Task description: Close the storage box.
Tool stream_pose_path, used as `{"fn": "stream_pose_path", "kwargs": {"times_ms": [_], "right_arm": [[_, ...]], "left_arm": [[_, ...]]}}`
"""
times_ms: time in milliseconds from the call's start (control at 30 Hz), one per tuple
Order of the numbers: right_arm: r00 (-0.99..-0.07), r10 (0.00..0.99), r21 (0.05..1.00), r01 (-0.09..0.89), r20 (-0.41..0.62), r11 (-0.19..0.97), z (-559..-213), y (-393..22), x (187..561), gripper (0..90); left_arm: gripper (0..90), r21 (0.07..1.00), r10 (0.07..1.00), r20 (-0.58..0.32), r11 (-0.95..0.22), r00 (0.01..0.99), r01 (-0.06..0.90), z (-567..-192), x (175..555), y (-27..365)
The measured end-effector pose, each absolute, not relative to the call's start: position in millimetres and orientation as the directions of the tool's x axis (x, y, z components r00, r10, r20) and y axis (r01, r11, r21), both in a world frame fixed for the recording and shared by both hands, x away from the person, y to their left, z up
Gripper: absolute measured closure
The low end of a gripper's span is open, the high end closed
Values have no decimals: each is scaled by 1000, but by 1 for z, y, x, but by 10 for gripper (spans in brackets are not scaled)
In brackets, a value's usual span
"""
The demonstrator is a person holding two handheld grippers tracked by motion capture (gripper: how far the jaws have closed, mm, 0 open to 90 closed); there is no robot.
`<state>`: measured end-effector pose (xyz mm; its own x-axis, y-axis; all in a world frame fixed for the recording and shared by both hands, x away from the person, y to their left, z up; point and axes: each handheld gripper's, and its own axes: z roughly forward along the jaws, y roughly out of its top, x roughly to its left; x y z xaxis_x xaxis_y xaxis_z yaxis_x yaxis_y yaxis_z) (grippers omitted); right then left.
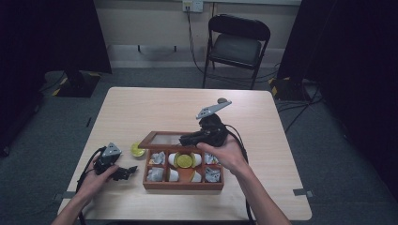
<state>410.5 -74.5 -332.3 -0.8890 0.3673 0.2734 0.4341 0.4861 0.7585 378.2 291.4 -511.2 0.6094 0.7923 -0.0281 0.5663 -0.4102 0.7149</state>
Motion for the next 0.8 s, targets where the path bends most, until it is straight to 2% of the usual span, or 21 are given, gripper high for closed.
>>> {"fn": "stream_pose_path", "kwargs": {"times_ms": [800], "right_arm": [[-910,338,721,401,241,565,-351,-71,392,820]], "left_arm": [[34,713,791,-29,-412,611,567,-511,378,292]]}}
